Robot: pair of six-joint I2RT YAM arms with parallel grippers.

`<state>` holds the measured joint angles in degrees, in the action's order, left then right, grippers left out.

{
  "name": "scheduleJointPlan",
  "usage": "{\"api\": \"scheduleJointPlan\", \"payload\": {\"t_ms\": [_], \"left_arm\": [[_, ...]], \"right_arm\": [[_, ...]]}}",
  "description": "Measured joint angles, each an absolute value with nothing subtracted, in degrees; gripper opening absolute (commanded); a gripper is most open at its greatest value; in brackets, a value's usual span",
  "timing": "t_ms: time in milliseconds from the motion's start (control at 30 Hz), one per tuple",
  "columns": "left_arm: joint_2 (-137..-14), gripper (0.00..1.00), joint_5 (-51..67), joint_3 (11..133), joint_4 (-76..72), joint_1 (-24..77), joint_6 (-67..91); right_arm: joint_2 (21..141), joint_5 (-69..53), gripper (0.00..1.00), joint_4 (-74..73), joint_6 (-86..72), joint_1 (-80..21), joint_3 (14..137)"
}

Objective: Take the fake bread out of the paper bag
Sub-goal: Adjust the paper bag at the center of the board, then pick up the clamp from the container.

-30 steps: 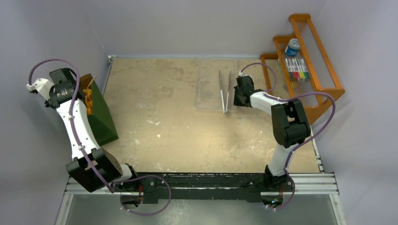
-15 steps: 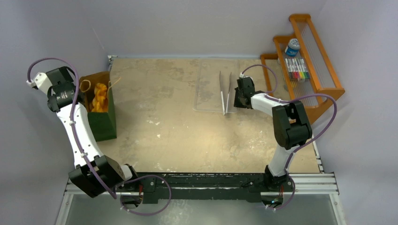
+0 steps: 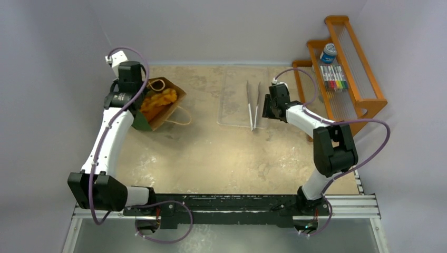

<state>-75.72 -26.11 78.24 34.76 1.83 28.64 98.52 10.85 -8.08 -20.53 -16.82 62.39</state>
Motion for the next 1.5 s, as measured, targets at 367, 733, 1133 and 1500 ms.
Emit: {"api": "scheduleJointPlan", "payload": {"t_ms": [367, 733, 1133, 1500], "left_arm": [[-74.1, 0.00, -31.5, 70.9, 26.8, 12.6, 28.8], [-74.0, 0.00, -31.8, 69.4, 26.1, 16.3, 28.9], [-72.9, 0.00, -31.0, 67.5, 24.2, 16.4, 28.7], [-72.5, 0.00, -29.4, 63.4, 20.3, 17.1, 28.7]], "right_arm": [[96.3, 10.7, 0.67, -8.8, -20.4, -19.4, 65.9], [100.7, 9.5, 0.73, -8.9, -20.6, -22.2, 68.7], [103.3, 11.0, 0.72, -9.8, -21.4, -22.2, 71.8], [107.0, 10.9, 0.73, -9.6, -21.0, -22.2, 72.8]]}}
